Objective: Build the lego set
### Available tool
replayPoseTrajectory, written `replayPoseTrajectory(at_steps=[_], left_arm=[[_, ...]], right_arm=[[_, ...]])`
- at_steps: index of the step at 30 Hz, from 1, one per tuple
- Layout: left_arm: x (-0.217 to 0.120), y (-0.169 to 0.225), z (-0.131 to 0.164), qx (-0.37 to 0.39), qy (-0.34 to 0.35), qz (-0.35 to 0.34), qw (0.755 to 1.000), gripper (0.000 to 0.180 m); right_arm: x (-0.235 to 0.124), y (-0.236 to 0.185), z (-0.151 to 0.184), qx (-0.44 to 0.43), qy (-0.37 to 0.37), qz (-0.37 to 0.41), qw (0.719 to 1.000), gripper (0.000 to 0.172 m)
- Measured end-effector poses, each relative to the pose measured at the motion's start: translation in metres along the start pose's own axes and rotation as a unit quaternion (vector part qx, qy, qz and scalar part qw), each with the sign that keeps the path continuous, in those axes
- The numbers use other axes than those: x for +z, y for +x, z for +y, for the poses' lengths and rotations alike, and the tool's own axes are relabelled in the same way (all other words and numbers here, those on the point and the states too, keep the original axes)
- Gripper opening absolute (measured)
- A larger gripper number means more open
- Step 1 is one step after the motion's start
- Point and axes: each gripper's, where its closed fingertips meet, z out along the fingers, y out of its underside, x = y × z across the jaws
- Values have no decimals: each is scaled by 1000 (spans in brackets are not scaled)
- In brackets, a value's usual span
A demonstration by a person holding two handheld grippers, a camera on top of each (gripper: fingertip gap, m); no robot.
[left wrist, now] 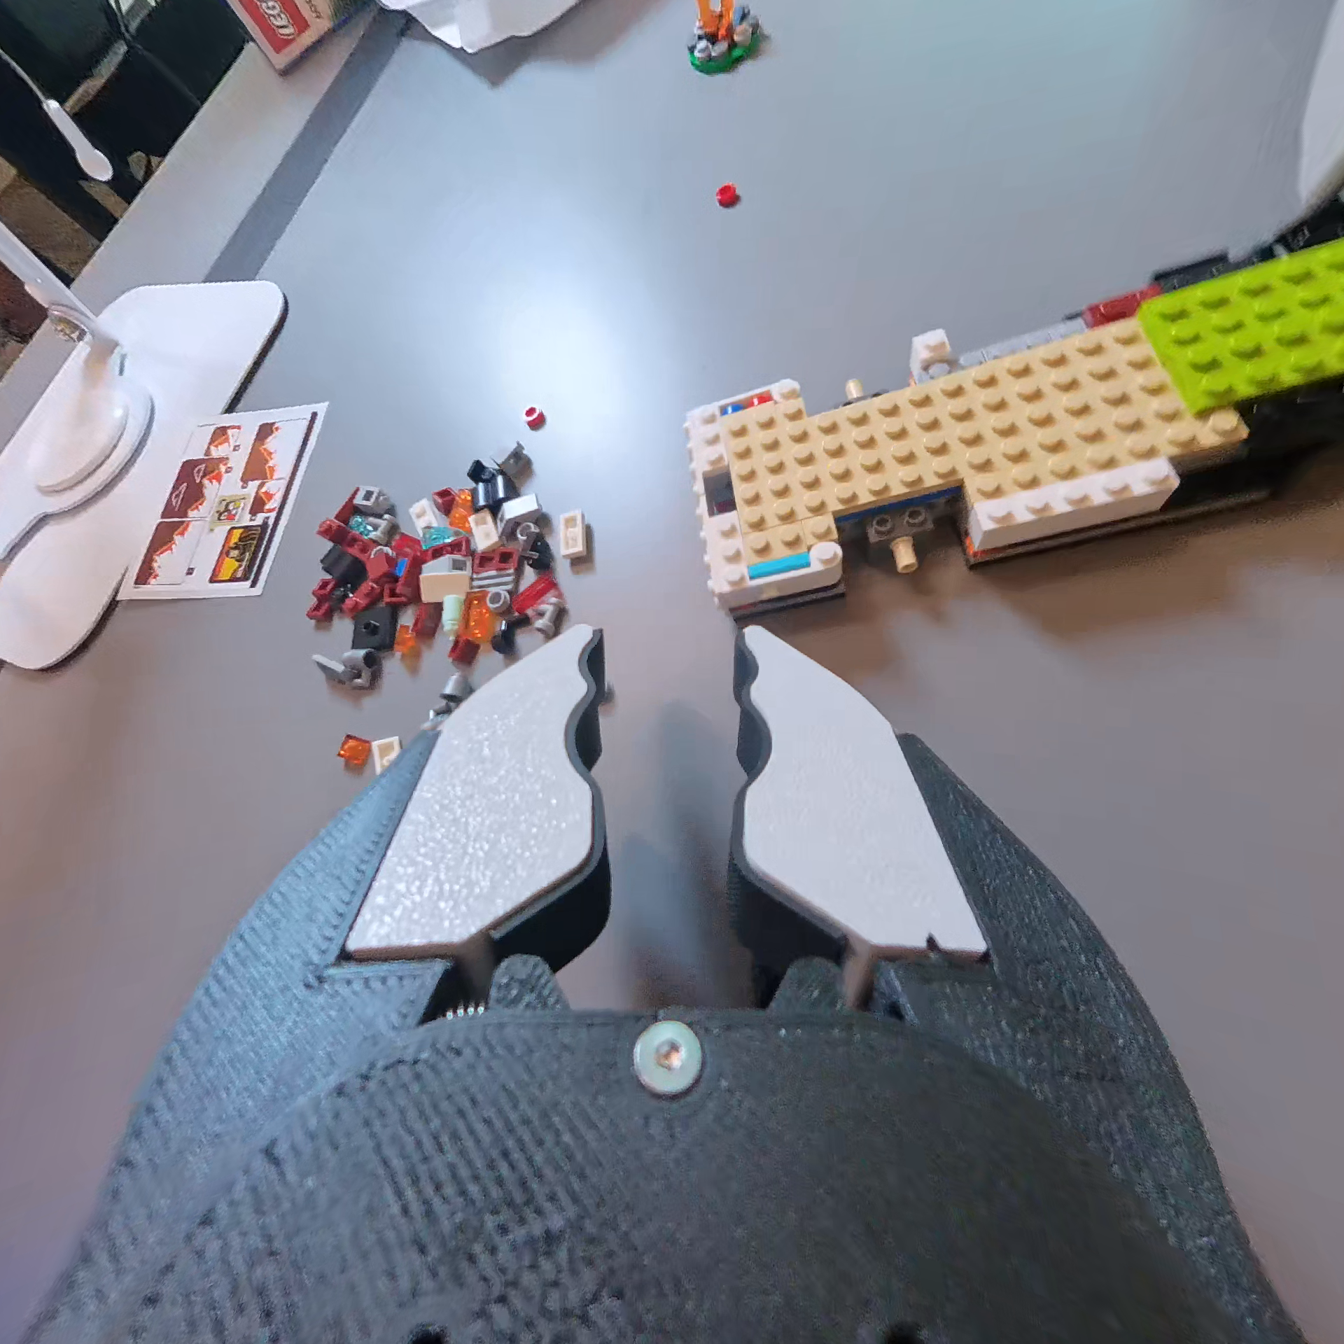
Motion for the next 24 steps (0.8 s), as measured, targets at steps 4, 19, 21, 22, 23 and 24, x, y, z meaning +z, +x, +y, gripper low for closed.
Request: replayPoseTrajectory(at_steps=[4,19,21,22,23,24], left_arm=[[-9,6,-5,-8,22,21,999,32],[-10,95,-20,51,27,177,983,54],[-8,97,-21,39,26,182,982,59],[-7,99,-22,29,26,187,982,60],[-7,99,-22,21,26,191,981,62],[-7,100,-23,16,28,193,981,62]], right_arm=[[-4,-28,-23,-56,86,-53,993,34],[23,14,-66,-99,86,39,991,12],[25,16,-66,-101,74,39,991,12],[26,17,-65,-102,67,39,992,12],[26,17,-65,-102,64,37,992,12],[27,17,-65,-100,60,33,993,12]])
